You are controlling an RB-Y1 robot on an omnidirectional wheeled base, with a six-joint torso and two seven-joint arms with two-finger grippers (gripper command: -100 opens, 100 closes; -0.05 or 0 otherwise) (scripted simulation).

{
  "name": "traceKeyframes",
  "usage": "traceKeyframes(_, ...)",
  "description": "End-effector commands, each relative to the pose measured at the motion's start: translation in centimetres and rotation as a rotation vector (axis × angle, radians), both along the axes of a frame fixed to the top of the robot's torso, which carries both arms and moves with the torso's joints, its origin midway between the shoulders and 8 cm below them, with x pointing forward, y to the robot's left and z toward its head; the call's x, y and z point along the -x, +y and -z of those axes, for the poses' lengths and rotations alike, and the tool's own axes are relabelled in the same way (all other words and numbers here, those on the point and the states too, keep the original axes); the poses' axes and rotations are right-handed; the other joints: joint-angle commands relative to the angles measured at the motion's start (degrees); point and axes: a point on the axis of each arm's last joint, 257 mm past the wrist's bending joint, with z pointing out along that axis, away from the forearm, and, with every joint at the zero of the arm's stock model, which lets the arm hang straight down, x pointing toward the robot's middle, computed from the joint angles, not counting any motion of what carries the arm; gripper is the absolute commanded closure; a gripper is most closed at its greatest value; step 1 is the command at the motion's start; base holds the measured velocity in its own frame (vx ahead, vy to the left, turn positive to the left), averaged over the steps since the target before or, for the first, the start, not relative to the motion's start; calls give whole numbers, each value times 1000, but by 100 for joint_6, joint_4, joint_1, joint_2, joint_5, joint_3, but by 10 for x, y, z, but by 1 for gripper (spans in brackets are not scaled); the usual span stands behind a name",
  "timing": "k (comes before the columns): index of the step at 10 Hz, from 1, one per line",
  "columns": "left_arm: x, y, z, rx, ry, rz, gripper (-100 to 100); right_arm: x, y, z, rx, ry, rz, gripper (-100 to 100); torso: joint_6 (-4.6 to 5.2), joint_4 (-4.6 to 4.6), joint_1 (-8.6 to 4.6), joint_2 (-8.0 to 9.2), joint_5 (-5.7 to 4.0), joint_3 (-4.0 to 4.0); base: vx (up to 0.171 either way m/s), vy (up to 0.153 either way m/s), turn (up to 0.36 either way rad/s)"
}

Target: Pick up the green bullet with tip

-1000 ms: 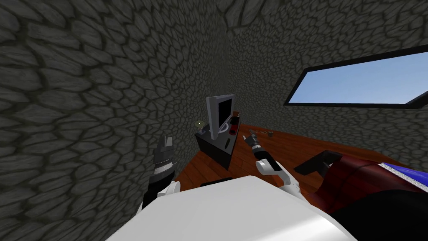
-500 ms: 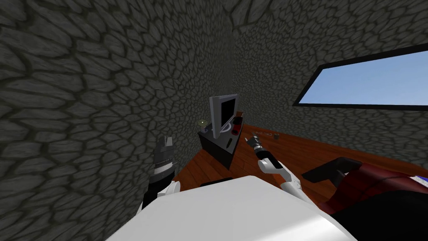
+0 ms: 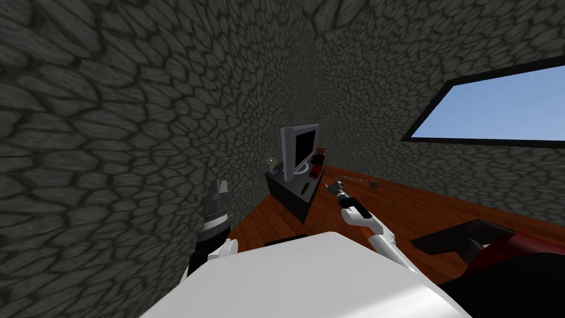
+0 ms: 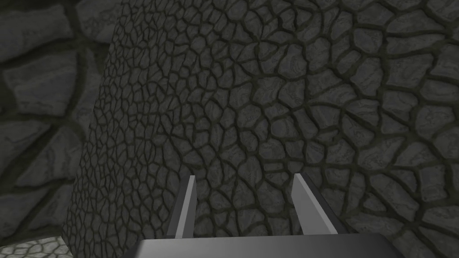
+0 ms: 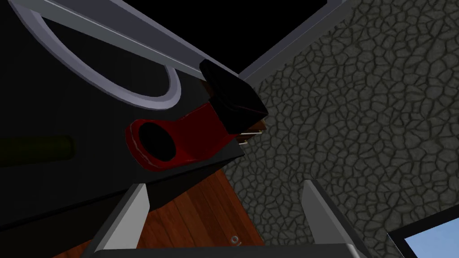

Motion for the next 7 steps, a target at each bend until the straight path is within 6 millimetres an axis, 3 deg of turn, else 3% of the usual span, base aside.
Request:
traceKeyframes(1,0,0,0,0,0,0,0,2,-13,16,-63,30,28,-100,0,0,0,0,0,0,-28,-19,131)
traceKeyframes(2,0,0,0,0,0,0,0,-2,-26,20,-113,46,53,-100,6,0,-2,1,-1,1,-41,-21,208)
traceKeyframes(3,0,0,0,0,0,0,0,4,-32,34,-146,66,72,-100,2,1,-4,4,-1,2,-34,-26,138)
traceKeyframes(4,0,0,0,0,0,0,0,5,-33,36,-160,65,76,-100,6,0,-5,3,-2,2,-11,-12,-6)
traceKeyframes(7,0,0,0,0,0,0,0,8,-67,64,-312,114,167,-100,8,-1,-2,-3,-1,-2,-20,-17,189)
